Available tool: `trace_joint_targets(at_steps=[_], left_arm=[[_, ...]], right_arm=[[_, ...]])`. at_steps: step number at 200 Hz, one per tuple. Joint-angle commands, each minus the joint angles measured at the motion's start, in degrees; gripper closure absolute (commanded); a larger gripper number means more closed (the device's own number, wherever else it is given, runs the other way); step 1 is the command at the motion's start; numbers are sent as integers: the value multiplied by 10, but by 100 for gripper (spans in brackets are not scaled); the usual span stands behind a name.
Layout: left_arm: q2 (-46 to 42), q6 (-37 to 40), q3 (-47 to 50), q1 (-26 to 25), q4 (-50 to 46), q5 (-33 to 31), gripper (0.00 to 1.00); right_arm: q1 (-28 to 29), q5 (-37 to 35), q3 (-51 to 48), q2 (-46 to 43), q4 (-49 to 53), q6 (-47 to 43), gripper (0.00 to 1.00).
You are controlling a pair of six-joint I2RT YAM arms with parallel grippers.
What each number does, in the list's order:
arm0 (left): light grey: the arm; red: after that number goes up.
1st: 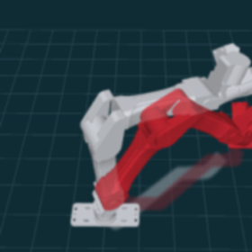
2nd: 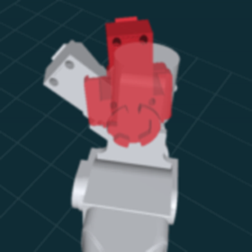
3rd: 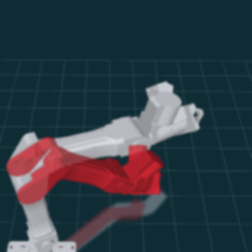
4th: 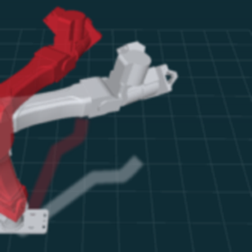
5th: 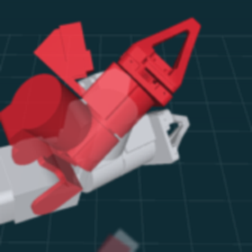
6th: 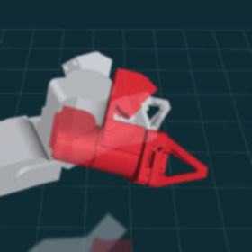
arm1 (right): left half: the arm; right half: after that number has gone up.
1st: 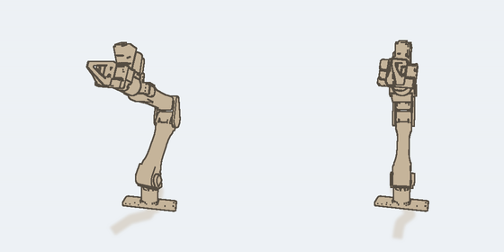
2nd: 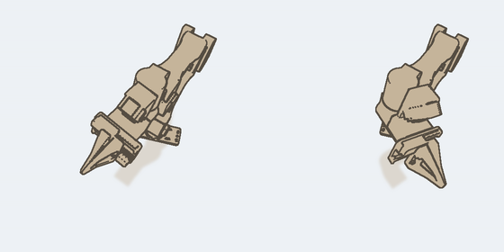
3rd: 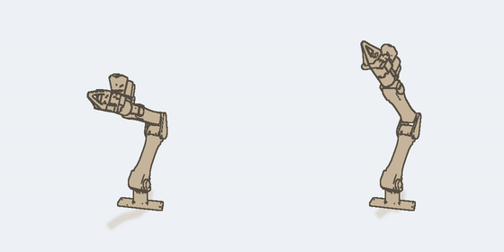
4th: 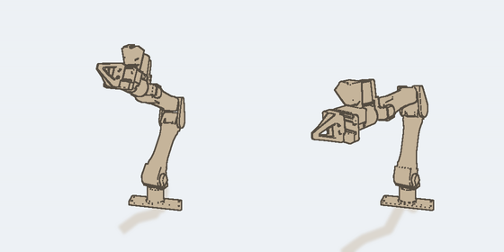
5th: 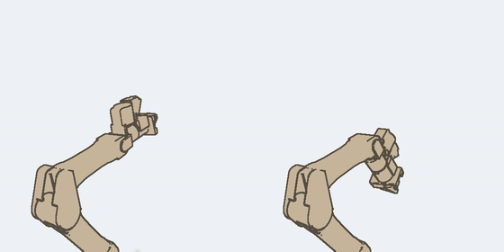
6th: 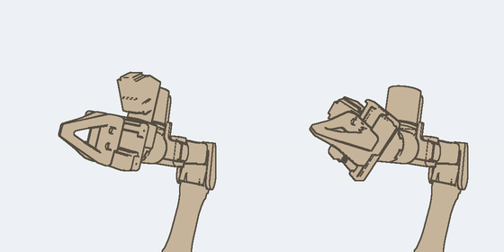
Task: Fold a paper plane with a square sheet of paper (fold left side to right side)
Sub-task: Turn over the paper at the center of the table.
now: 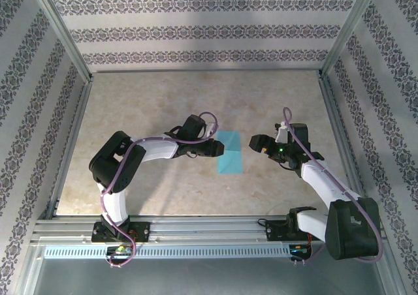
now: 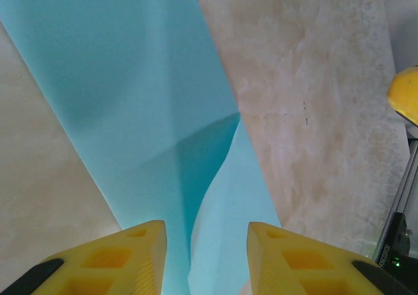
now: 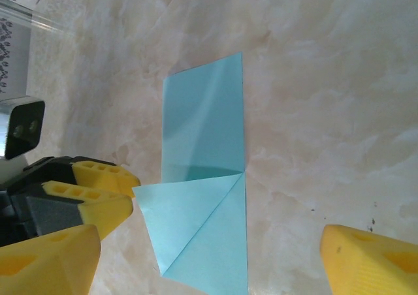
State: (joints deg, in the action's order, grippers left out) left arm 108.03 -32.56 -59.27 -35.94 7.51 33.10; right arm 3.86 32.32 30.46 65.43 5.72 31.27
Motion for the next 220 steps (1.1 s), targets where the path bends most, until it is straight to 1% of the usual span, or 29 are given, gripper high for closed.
trace_joint_targets(at_steps=[1, 16, 43, 56, 76, 112, 142, 186, 220], left_arm=[[15, 16, -18, -4, 12, 12, 64], [21, 17, -21, -4, 13, 9, 70], [18, 18, -19, -6, 16, -5, 87], [10, 19, -13, -7, 20, -14, 94], [-8, 15, 3, -7, 35, -27, 100], [-44, -3, 40, -7, 77, -48, 100], [-68, -13, 65, -7, 104, -63, 100], [-85, -19, 84, -7, 112, -78, 100], [-87, -24, 90, -7, 116, -84, 100]], right_arm=[[-6, 21, -7, -4, -17, -3, 14], [-6, 33, -5, 3, -20, -5, 16], [-6, 56, -4, 17, -31, -5, 21], [-6, 70, -5, 24, -41, -1, 25], [-6, 93, -7, 36, -61, 5, 29], [1, 120, -8, 55, -102, 21, 32], [34, 121, -3, 83, -141, 33, 32], [85, 92, 0, 148, -228, 66, 33], [111, 76, 10, 203, -267, 76, 35]])
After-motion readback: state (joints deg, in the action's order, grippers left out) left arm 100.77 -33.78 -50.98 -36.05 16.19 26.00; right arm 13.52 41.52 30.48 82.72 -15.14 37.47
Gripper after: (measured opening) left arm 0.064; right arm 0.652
